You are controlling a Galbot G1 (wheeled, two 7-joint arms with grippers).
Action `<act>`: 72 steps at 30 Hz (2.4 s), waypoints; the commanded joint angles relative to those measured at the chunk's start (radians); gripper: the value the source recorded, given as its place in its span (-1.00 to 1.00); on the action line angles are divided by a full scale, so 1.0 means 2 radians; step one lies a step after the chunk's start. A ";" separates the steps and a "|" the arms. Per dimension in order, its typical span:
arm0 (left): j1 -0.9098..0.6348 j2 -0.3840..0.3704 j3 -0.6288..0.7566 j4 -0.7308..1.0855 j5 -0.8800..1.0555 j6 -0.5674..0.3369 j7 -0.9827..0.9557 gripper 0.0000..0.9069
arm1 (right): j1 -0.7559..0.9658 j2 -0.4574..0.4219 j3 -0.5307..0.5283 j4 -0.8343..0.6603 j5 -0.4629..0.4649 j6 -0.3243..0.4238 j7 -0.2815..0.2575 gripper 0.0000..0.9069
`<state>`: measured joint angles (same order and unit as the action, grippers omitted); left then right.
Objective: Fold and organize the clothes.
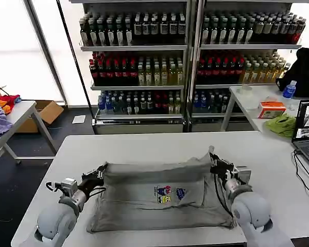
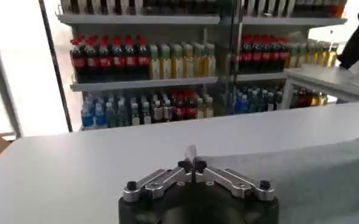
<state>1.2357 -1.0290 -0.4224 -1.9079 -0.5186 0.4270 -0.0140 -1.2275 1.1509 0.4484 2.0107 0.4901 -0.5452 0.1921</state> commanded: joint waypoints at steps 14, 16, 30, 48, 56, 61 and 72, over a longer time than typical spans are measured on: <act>0.146 -0.032 -0.025 -0.067 0.071 -0.012 0.012 -1.00 | -0.147 0.003 0.038 0.033 -0.043 0.020 0.005 -1.00; 0.151 -0.033 -0.026 -0.070 0.076 -0.014 0.013 -1.00 | -0.151 0.003 0.037 0.035 -0.048 0.022 0.005 -1.00; 0.148 -0.056 -0.024 -0.060 0.098 -0.026 0.017 1.00 | -0.154 0.014 0.007 0.022 -0.082 0.042 0.007 0.93; 0.147 -0.085 -0.048 -0.108 0.089 0.000 -0.013 1.00 | -0.167 0.007 0.065 0.102 -0.051 0.041 0.021 1.00; 0.154 -0.129 -0.041 -0.104 0.090 0.020 -0.025 1.00 | -0.138 0.005 0.065 0.127 -0.037 0.031 0.024 1.00; 0.155 -0.136 -0.041 -0.101 0.088 0.024 -0.023 1.00 | -0.131 0.000 0.065 0.120 -0.032 0.031 0.024 1.00; 0.153 -0.145 -0.045 -0.066 0.094 0.023 -0.014 0.60 | -0.121 -0.007 0.065 0.130 -0.016 0.026 0.024 1.00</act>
<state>1.5418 -1.2940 -0.5094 -2.0845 -0.3348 0.4626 -0.0429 -1.4803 1.1392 0.5720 2.2507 0.4430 -0.4913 0.2397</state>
